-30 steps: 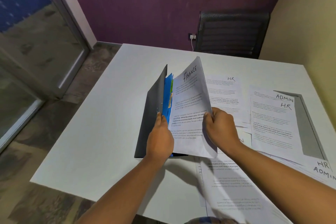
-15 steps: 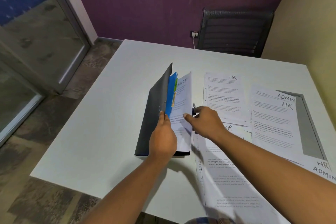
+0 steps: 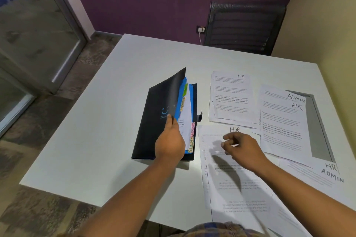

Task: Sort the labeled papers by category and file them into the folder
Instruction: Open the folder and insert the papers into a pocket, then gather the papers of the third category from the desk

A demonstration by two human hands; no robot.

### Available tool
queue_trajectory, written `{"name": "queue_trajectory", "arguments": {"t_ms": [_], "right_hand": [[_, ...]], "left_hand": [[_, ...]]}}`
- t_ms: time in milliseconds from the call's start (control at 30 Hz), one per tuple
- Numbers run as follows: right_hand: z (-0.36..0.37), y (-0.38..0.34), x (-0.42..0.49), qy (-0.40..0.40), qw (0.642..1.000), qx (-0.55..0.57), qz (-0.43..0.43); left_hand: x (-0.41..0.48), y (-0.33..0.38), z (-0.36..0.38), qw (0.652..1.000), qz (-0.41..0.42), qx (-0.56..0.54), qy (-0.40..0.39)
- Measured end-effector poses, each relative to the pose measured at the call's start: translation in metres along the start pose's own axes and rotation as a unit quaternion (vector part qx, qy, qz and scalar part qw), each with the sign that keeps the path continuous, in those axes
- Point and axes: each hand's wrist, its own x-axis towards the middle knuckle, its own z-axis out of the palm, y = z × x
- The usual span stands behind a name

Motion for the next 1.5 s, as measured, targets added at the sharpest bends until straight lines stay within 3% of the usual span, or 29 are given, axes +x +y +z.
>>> {"name": "queue_trajectory", "arguments": {"t_ms": [200, 400, 733, 833, 1000, 1200, 1333, 1500], "right_hand": [[-0.019, 0.081, -0.033, 0.008, 0.998, -0.011, 0.068], [-0.027, 0.138, -0.069, 0.025, 0.993, -0.006, 0.112], [-0.049, 0.206, -0.09, 0.023, 0.988, 0.036, 0.147], [-0.058, 0.221, -0.092, 0.023, 0.989, 0.044, 0.143], [-0.078, 0.248, -0.094, -0.006, 0.989, 0.066, 0.133], [-0.105, 0.283, -0.094, 0.008, 0.983, 0.077, 0.165], [-0.111, 0.317, -0.107, 0.064, 0.972, 0.053, 0.221], [-0.116, 0.337, -0.12, 0.088, 0.94, 0.013, 0.33]], "left_hand": [[0.0, -0.007, 0.05, 0.998, 0.044, 0.052, 0.0], [0.002, -0.005, 0.089, 0.989, 0.019, 0.136, -0.056], [-0.011, 0.001, 0.125, 0.976, -0.006, 0.175, -0.126], [-0.021, 0.009, 0.127, 0.977, -0.007, 0.186, -0.106], [-0.053, 0.047, 0.135, 0.994, 0.013, 0.101, -0.034], [-0.077, 0.094, 0.155, 0.996, -0.074, 0.045, -0.003], [-0.083, 0.105, 0.166, 0.981, -0.164, 0.094, -0.041], [-0.083, 0.108, 0.18, 0.966, -0.245, 0.041, -0.068]]}}
